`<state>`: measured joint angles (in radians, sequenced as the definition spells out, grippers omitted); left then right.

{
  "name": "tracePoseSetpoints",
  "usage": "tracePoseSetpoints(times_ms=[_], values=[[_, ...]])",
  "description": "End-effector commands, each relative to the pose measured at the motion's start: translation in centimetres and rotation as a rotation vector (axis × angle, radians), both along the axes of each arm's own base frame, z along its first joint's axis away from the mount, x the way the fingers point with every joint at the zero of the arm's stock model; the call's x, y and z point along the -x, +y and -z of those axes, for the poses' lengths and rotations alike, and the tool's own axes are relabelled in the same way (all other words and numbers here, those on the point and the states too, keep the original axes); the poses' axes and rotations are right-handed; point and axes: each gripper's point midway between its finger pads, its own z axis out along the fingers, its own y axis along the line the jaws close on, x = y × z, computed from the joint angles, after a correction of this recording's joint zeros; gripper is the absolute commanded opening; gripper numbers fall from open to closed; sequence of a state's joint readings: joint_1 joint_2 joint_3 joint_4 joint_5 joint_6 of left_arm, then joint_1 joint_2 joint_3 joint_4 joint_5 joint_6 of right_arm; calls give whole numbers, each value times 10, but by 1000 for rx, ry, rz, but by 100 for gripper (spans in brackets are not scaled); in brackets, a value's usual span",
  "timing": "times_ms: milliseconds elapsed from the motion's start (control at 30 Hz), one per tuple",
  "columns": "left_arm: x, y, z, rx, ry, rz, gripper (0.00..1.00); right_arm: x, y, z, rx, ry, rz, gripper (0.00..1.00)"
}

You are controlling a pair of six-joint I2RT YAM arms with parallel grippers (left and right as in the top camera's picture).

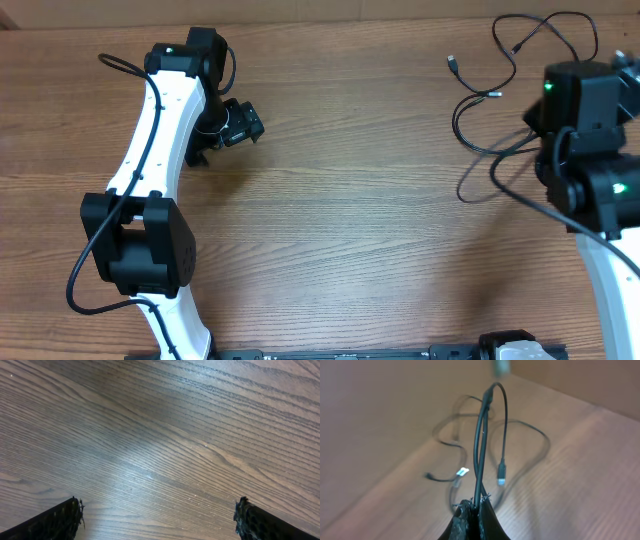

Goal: Untangle cables

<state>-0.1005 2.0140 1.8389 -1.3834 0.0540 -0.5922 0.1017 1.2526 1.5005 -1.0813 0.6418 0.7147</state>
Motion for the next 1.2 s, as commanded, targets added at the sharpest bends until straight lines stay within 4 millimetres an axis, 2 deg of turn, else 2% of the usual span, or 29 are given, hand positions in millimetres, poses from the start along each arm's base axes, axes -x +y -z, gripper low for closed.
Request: tracePoseSetpoints(times_ms=[0,167,433,1167], values=[[-5,3,-16,-11,-53,15,99,15,-32,1,-56,-36,185,4],[-5,3,-16,-11,-52,15,100,46,-79,22,-120,13,402,4],[-5,3,-16,-11,-53,15,100,63,-116,55,-231,95,527,4],[-5,3,-16,-11,-53,15,100,22,-136,174,-265,456,571,4]])
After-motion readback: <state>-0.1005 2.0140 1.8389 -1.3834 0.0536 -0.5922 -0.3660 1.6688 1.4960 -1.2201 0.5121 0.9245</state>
